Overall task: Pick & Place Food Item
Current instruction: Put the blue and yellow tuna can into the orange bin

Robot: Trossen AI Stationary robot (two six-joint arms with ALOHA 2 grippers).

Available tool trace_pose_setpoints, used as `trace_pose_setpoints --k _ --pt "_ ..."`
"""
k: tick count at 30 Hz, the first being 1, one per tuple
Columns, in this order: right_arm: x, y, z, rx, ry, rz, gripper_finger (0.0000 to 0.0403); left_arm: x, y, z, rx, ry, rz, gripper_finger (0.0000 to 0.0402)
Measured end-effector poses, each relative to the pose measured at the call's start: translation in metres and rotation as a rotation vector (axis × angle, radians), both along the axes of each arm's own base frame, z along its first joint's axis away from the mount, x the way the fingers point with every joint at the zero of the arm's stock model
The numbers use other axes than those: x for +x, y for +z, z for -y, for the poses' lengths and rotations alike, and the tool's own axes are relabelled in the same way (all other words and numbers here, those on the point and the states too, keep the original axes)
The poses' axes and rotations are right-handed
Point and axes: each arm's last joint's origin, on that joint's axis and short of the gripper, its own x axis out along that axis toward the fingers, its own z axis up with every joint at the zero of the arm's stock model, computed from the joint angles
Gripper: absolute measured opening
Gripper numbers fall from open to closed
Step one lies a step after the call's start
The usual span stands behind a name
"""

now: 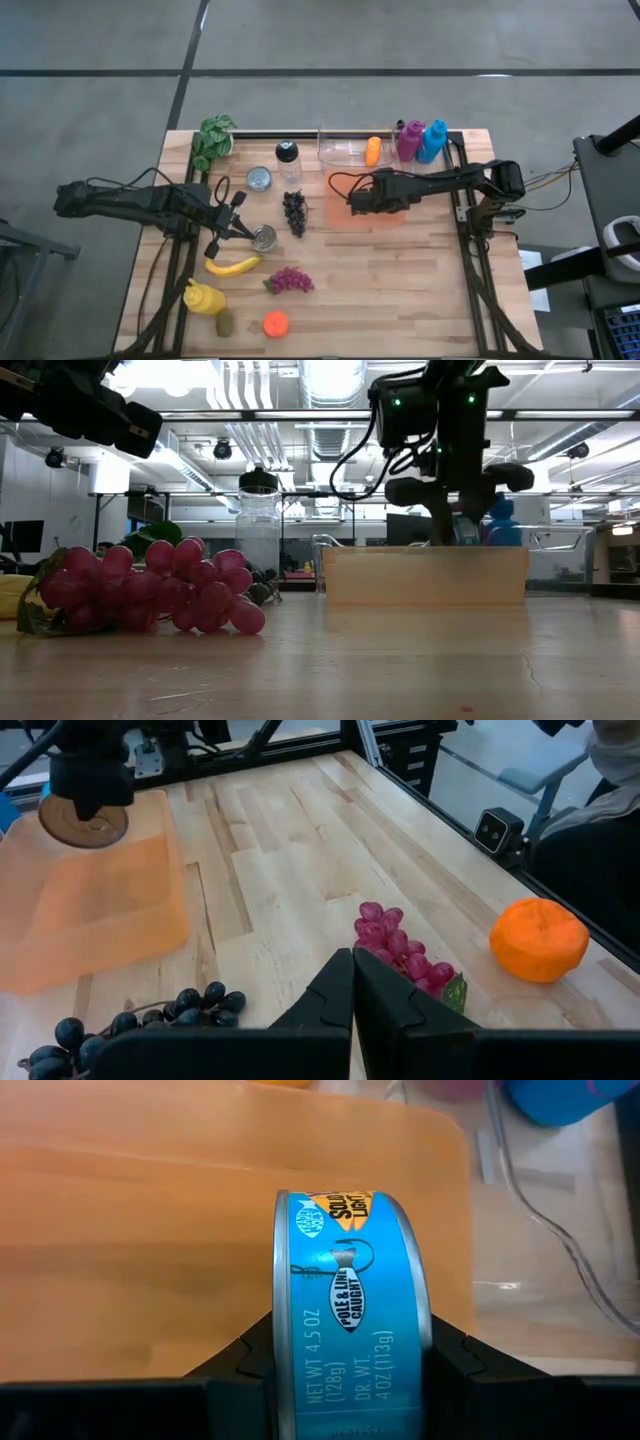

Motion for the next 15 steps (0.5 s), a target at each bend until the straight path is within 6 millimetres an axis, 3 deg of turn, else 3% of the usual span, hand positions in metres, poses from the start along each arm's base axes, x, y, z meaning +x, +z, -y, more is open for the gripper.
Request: trace_pose_setpoints --k 10,15 --pt "-0.006 -0.026 0.002 0.036 -0.037 0.052 0.0130 0.000 0.000 0.000 0.000 0.000 0.000 0.0006" --pt "-0.007 -0.029 0.001 0.043 -0.037 0.057 0.0136 0.000 0.000 0.000 0.000 0.000 0.000 0.0006"
